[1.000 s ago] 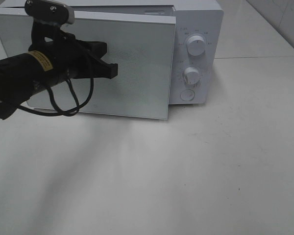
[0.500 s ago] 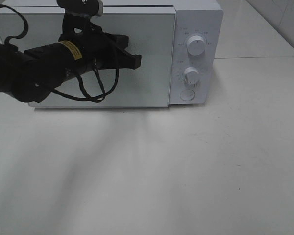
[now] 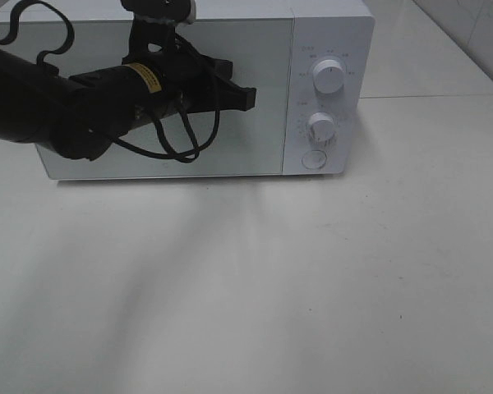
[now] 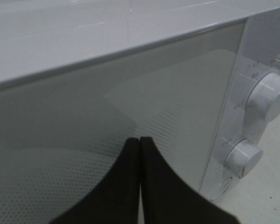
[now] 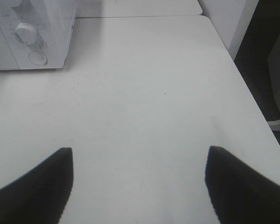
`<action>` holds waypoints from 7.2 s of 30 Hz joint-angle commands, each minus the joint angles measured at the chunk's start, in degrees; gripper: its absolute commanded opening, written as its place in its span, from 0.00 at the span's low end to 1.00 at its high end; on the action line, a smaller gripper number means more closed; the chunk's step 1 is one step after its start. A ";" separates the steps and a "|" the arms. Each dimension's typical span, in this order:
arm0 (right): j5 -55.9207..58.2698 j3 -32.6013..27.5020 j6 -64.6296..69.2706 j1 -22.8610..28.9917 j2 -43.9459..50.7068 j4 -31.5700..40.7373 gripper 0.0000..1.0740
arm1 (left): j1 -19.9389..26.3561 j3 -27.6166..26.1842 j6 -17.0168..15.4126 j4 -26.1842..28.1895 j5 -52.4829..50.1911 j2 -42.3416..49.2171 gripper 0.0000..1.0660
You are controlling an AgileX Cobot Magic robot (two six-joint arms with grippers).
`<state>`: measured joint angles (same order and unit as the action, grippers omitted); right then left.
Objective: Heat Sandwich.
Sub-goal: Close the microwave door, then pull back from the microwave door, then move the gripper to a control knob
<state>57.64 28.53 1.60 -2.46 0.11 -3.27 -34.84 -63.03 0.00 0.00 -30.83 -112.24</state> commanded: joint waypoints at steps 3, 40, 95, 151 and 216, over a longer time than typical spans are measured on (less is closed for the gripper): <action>-0.52 -0.17 0.46 -0.34 1.72 -0.06 0.71 | -1.20 -1.03 0.00 3.38 6.30 2.41 0.00; -0.52 -0.17 0.46 -0.34 1.72 -0.06 0.71 | -2.06 -1.15 -2.81 10.49 79.81 20.63 0.91; -0.52 -0.17 0.46 -0.34 1.72 -0.06 0.71 | 35.75 25.44 2.75 5.79 95.34 79.41 0.91; -0.52 -0.17 0.46 -0.34 1.66 -0.11 0.71 | 35.75 33.52 2.69 4.64 92.13 113.50 0.91; -60.05 4.18 2.75 0.06 -55.00 -0.11 0.71 | 35.75 33.52 2.75 4.64 92.13 113.50 0.91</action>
<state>-0.57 32.49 4.18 -2.46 -54.72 -3.27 0.74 -29.62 2.69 4.53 61.82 0.29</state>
